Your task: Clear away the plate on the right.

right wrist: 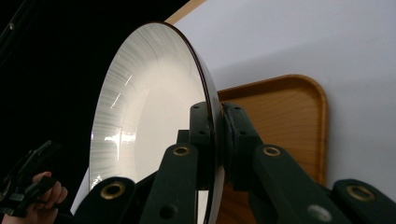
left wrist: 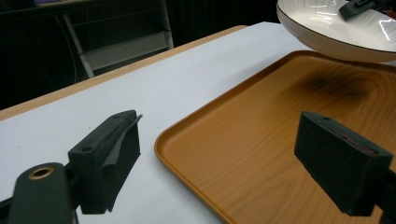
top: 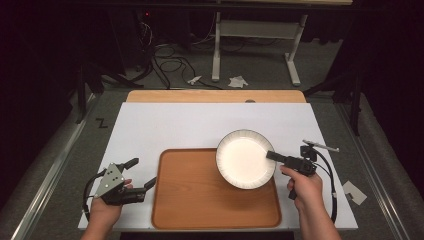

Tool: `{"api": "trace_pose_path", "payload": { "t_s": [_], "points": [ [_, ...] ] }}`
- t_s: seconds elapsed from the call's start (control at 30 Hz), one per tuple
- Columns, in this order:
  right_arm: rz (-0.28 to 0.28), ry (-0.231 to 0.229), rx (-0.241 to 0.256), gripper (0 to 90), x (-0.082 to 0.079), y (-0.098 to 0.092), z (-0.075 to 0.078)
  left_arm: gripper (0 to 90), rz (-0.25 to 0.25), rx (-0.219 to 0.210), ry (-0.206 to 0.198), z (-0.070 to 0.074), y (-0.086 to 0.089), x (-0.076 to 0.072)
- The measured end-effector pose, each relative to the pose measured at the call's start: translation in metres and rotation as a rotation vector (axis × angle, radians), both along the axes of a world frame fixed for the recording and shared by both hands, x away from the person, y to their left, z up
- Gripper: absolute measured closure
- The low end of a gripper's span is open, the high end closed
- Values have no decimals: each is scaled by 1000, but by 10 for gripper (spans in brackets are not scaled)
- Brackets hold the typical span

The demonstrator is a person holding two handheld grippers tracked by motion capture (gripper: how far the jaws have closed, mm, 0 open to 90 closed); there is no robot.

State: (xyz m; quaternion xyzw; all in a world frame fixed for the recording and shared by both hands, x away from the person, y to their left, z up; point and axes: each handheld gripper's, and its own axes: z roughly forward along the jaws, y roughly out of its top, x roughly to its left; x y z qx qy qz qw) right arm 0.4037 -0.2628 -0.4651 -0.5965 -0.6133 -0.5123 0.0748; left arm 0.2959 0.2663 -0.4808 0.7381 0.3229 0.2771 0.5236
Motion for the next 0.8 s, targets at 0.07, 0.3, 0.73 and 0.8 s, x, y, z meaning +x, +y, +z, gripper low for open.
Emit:
{"api": "trace_pose_path", "payload": {
  "t_s": [0.07, 0.3, 0.73, 0.8],
  "points": [
    [13, 3, 3, 848, -1, 5, -1, 149, -1, -2, -1, 0, 1, 0],
    [61, 2, -11, 848, -2, 22, -3, 149, 1, -11, -3, 0, 5, 0],
    [149, 20, -66, 847, -5, 54, -9, 149, -3, -14, -9, 1, 6, 0],
    [161, 22, -73, 847, -5, 58, -9, 149, -3, -14, -11, 2, 6, -1]
  ]
}}
